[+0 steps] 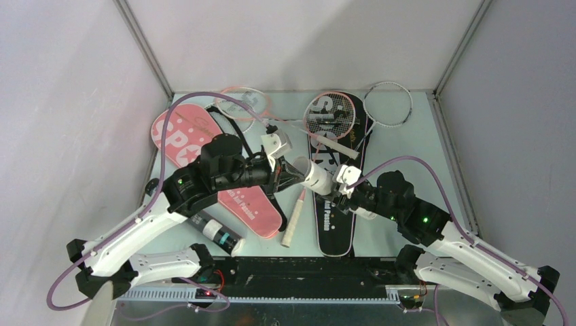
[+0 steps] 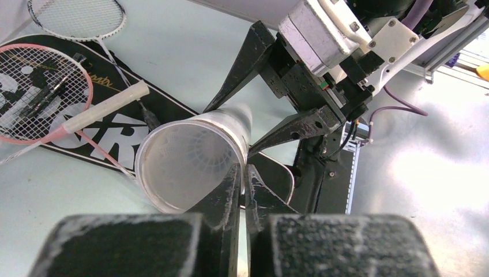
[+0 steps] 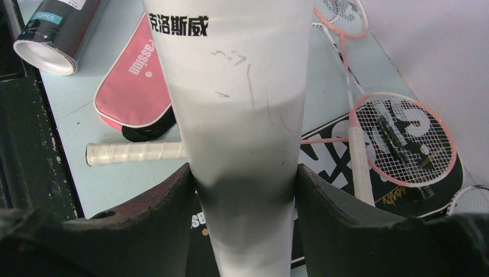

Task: Pack up the badminton gear
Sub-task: Close the lid on the shuttle tube.

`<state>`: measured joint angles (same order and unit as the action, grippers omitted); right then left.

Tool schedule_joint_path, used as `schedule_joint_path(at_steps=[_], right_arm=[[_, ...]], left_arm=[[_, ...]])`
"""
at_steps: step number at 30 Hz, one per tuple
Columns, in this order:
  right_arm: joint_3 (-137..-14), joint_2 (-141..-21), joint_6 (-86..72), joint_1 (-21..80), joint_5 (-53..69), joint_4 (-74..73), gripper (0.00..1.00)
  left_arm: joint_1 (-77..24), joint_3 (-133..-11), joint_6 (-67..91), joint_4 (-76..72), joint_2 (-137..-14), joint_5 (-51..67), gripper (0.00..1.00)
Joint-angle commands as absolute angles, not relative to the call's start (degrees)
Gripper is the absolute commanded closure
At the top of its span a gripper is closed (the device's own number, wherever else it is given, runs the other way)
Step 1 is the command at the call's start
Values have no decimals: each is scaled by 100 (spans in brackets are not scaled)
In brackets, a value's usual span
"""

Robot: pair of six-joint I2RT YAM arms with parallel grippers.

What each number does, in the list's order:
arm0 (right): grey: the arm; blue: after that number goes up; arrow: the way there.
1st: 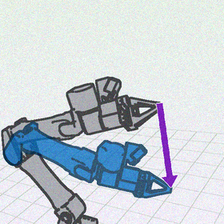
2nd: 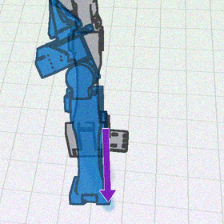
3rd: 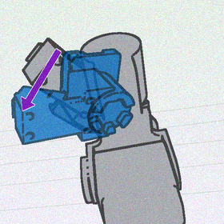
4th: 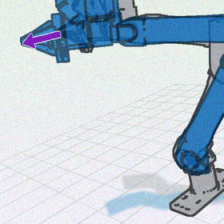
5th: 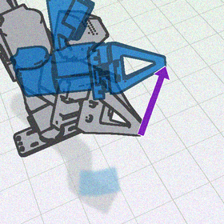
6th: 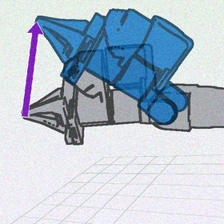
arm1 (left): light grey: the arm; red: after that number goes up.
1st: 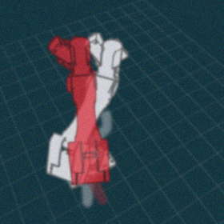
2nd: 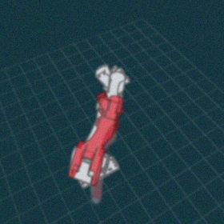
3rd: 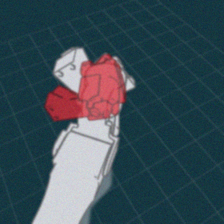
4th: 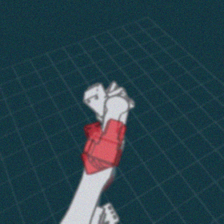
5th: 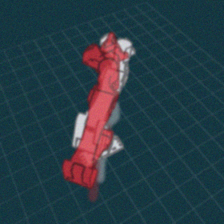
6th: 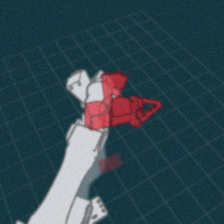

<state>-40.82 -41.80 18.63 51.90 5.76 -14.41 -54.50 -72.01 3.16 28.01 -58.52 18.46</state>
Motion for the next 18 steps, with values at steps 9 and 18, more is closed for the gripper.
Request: schedule_joint_path(at_steps=[9,18], right_arm=[[-4333,-4074,1968,5202,558,-1071,49],[-4333,-4083,1977,5208,563,-1138,49]], left_arm=[[-5435,-7287,486,2776,-5776,1893,75],[-5421,-7354,734,2693,-5601,1621,59]])
